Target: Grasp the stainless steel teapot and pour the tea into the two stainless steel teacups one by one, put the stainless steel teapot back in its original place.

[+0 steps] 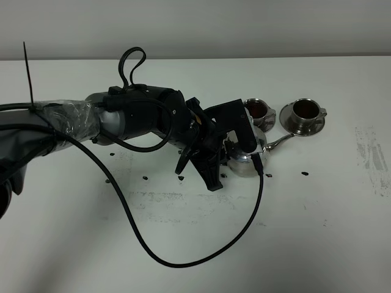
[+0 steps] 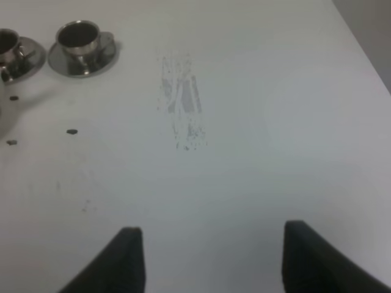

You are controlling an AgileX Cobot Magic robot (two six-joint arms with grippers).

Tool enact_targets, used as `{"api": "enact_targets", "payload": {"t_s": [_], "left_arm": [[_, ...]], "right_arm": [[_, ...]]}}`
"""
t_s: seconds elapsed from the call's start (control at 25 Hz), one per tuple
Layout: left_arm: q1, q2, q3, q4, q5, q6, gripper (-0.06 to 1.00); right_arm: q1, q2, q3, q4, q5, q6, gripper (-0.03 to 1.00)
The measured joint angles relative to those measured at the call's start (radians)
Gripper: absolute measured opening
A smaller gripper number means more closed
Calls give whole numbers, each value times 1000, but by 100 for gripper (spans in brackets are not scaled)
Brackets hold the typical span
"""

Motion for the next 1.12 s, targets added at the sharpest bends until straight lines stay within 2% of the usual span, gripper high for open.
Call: {"api": "enact_targets", "payload": {"t_s": [0.16,0.28,0.44,0.6,0.84,1.04,1.12], "left_arm": [[0,-22,1,6,8,3,18],[5,-80,1,51,42,21,18],[64,-162,1,92,95,-3,18],[163,-180,-8,102,116,-144,18],[269,-180,-9,154,134,-436,18],[297,-179,-13,177,179,-527,18],[297,-162,-51,181,231,-558,18]], "right_arm": [[0,0,0,0,0,0,49],[0,0,0,0,0,0,49],[0,0,0,0,0,0,49],[0,0,0,0,0,0,49],[0,0,0,0,0,0,49],[0,0,0,0,0,0,49],[0,0,0,0,0,0,49]]}}
